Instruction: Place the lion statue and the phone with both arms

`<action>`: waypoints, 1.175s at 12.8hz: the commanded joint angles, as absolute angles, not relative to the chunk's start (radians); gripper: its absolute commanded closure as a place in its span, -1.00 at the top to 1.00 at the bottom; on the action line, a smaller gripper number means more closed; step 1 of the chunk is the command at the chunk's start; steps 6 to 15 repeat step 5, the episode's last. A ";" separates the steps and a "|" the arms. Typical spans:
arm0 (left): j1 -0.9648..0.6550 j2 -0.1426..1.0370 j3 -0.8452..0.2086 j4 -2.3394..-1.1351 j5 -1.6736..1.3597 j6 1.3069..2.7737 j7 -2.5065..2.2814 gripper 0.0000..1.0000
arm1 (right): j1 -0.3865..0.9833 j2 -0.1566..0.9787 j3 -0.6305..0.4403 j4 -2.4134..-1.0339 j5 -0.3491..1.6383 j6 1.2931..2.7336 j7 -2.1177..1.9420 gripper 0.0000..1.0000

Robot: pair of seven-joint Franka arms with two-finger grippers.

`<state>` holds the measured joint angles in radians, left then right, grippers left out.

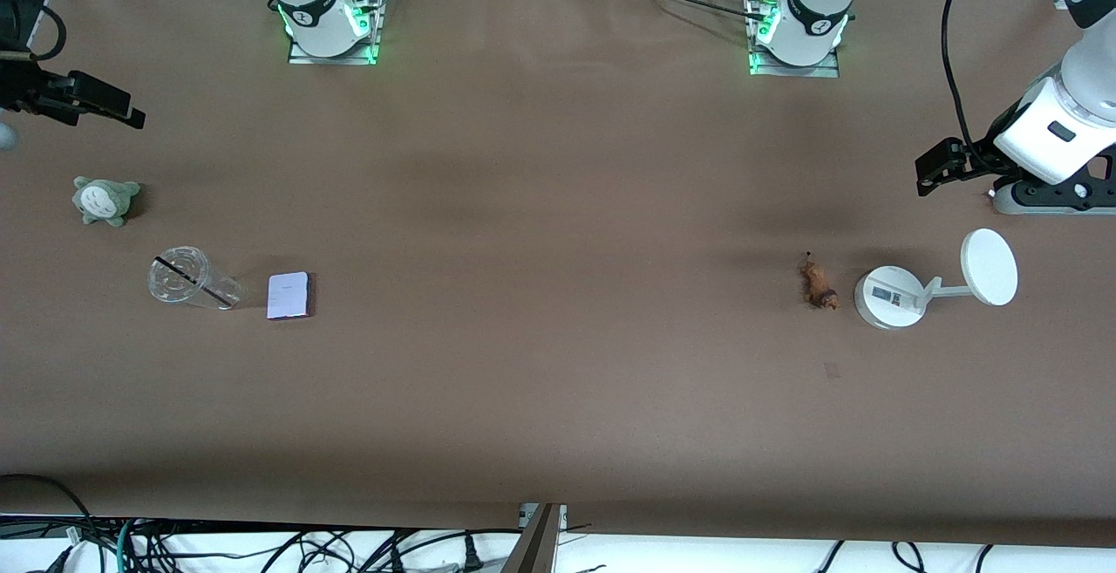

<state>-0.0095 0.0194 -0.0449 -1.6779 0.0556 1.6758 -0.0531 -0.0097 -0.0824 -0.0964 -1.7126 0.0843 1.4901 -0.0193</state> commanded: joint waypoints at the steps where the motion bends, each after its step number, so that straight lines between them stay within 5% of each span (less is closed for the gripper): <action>1: -0.008 0.008 -0.048 -1.672 0.058 1.660 -0.046 1.00 | -0.029 -0.095 -0.064 -1.737 0.074 1.509 -0.026 1.00; 15: -0.008 0.009 -0.048 -1.672 0.058 1.660 -0.046 1.00 | -0.028 -0.092 -0.061 -1.726 0.072 1.500 -0.025 1.00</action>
